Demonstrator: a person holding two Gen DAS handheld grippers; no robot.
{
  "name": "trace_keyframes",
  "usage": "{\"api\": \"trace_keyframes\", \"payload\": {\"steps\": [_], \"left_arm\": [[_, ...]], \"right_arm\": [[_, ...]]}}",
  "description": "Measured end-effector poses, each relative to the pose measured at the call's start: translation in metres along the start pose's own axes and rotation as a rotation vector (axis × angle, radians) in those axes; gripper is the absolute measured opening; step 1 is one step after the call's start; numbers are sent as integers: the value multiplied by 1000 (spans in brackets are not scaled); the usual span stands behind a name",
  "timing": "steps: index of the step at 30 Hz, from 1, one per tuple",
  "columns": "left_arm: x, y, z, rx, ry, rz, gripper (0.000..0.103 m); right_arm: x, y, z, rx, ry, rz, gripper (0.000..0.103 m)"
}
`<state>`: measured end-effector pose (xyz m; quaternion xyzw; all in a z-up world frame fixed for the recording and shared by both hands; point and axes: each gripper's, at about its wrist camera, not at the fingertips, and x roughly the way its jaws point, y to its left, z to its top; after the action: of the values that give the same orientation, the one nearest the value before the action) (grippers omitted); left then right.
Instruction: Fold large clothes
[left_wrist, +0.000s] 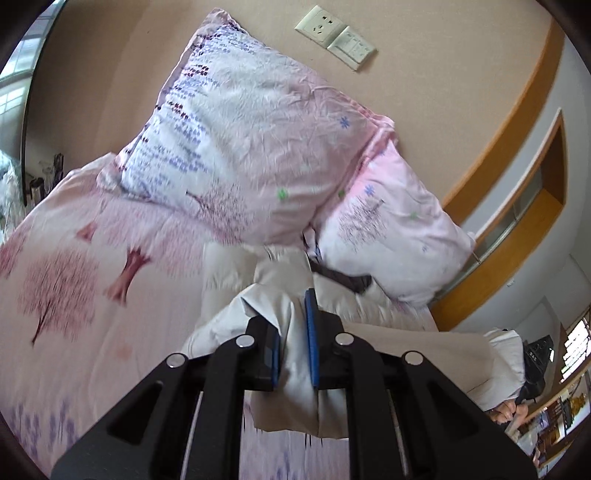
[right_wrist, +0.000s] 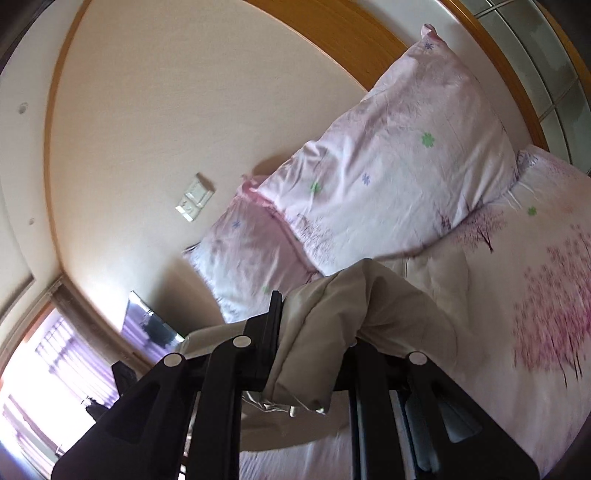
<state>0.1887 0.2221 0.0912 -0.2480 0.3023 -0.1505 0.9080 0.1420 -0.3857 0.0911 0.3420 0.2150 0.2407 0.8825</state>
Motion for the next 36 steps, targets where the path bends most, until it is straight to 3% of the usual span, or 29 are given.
{"api": "trace_keyframes", "payload": {"steps": [8, 12, 17, 22, 23, 25, 28, 29, 30, 34, 35, 36], "left_arm": [[93, 3, 50, -67, 65, 98, 12], [142, 8, 59, -89, 134, 180, 12], [188, 26, 59, -140, 211, 227, 14], [200, 33, 57, -186, 219, 214, 21], [200, 34, 57, -193, 215, 202, 26], [198, 37, 57, -211, 208, 172, 39], [190, 38, 61, -245, 182, 128, 73], [180, 36, 64, -237, 142, 140, 87], [173, 34, 66, -223, 107, 148, 94], [138, 18, 71, -153, 6, 176, 96], [131, 8, 67, -115, -2, 177, 96], [126, -3, 61, -66, -2, 172, 96]], "right_arm": [[89, -43, 37, 135, 27, -221, 14], [131, -75, 42, 233, 81, -359, 15], [177, -116, 40, 364, 165, -493, 16], [191, -138, 36, 469, 195, -505, 35], [190, -138, 36, 472, 194, -496, 39], [184, -138, 37, 467, 184, -445, 61], [170, -132, 42, 450, 146, -403, 73], [164, -130, 43, 437, 133, -392, 76], [156, -126, 46, 408, 110, -394, 78], [127, -100, 51, 236, 13, -459, 80], [124, -88, 46, 168, 21, -448, 76], [125, -78, 41, 111, 40, -438, 62]]}}
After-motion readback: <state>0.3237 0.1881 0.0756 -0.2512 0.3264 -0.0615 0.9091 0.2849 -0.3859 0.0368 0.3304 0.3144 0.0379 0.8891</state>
